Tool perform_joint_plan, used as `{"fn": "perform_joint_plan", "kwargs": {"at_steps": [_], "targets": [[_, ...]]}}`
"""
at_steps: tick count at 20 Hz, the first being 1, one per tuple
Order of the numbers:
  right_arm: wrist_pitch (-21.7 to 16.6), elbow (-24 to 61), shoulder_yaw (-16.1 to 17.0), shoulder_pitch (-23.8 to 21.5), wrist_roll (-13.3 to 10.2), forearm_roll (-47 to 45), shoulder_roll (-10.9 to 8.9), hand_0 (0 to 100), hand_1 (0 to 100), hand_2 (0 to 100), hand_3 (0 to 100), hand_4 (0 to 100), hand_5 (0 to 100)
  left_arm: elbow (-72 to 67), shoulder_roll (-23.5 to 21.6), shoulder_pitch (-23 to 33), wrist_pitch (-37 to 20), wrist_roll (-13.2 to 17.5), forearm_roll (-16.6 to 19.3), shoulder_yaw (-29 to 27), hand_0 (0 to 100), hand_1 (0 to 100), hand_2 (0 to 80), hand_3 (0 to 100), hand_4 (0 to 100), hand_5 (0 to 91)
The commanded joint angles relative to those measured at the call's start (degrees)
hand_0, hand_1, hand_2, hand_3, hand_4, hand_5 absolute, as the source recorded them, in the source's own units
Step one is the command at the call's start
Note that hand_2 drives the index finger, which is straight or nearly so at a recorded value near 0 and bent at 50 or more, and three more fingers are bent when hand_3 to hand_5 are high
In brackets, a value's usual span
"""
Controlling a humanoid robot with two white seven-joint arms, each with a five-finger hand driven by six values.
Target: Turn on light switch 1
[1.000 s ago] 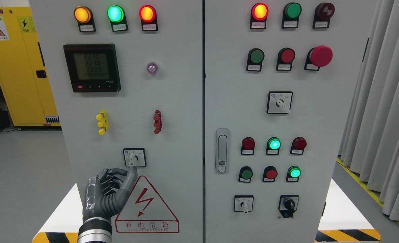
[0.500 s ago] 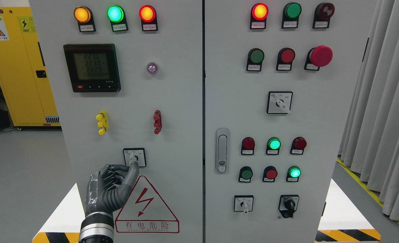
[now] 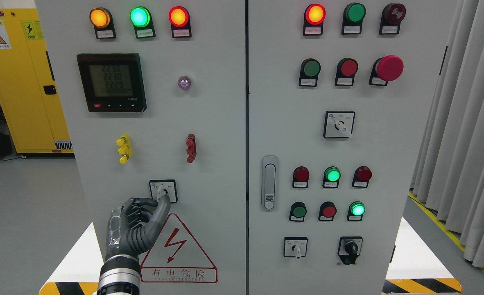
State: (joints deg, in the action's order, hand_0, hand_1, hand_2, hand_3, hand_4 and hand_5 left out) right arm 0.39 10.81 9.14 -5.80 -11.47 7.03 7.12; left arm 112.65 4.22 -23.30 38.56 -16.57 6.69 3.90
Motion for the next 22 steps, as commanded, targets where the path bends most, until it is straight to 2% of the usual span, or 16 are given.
{"fn": "perform_joint_plan", "kwargs": {"at_steps": [1,15,22], "targets": [[0.0,0.0,0.0,0.0,0.0,0.0,0.00,0,50,4,0,0,0,-0.3,0.5,-0.4,0.2,0.0,0.8,0.6,22,63,56.2,90,82,80.0],[0.0,0.0,0.0,0.0,0.0,0.0,0.00,0,50,4,0,0,0,-0.8,0.9,-1.0,0.7,0.0,1.2,0.7,22,61,57.1,90,82,81.0],[0.0,0.0,0.0,0.0,0.0,0.0,0.00,0,50,4,0,0,0,-1.0,0.9,-1.0,0.7,0.0,1.3,0.5,26,59,57.2,90,82,81.3]]}}
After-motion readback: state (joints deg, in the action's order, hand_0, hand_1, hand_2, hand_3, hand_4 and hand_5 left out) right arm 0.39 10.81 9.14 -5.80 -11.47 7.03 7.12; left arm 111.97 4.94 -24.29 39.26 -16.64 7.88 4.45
